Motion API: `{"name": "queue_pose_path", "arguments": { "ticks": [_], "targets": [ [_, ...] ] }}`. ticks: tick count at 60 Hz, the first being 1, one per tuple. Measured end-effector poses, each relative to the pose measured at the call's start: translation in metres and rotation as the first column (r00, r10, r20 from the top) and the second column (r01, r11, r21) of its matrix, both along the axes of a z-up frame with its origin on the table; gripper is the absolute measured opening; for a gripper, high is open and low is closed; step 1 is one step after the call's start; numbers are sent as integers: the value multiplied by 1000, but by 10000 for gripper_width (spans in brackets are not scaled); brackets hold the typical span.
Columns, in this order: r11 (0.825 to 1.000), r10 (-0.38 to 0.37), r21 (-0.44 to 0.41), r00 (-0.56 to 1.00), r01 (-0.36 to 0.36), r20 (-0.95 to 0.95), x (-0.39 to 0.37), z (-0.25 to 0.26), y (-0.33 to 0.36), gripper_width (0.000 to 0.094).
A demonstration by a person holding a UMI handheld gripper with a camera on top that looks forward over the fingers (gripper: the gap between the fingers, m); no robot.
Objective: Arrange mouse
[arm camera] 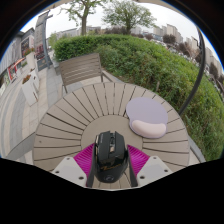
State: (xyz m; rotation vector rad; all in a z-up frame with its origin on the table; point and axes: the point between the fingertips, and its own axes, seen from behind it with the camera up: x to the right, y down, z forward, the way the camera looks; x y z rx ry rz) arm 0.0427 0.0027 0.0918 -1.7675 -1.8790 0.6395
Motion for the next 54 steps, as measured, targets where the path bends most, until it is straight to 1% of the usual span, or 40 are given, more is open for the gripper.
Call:
{"name": "queue_pose_path", "arguments": {
  "ticks": [8,15,18,20,26,30,33,34,35,36,37,42,44,46,47,49,54],
  "targets": [
    [999,-38,2,996,39,-86,-60,46,50,506],
    [994,-96,37,987,101,-126,-121,50,108,506],
    [990,-120,58,986,128,-116,-144,38,133,506],
    [987,-144,56,984,150,-104,-159,26,146,506],
    [983,-175,50,983,178,-62,-196,-23,176,506],
    [981,-195,3,981,195,-16,-212,-64,179,508],
    [979,-199,-30,980,199,20,-215,-85,186,509],
    [980,-196,-36,980,197,23,-217,-90,187,516],
    [980,-192,-40,981,193,25,-219,-94,187,554],
    [981,-190,-40,981,191,24,-223,-101,183,562],
    [982,-186,-39,982,186,18,-222,-99,184,589],
    [989,-148,-10,989,148,11,-226,-99,184,652],
    [989,-147,-7,989,147,20,-228,-97,185,734],
    [988,-152,-2,988,152,11,-225,-92,185,850],
    [989,-150,1,989,150,2,-224,-87,185,869],
    [990,-144,3,989,144,-17,-220,-73,184,844],
    [992,-122,10,992,122,-40,-196,-34,181,843]
  ]
}}
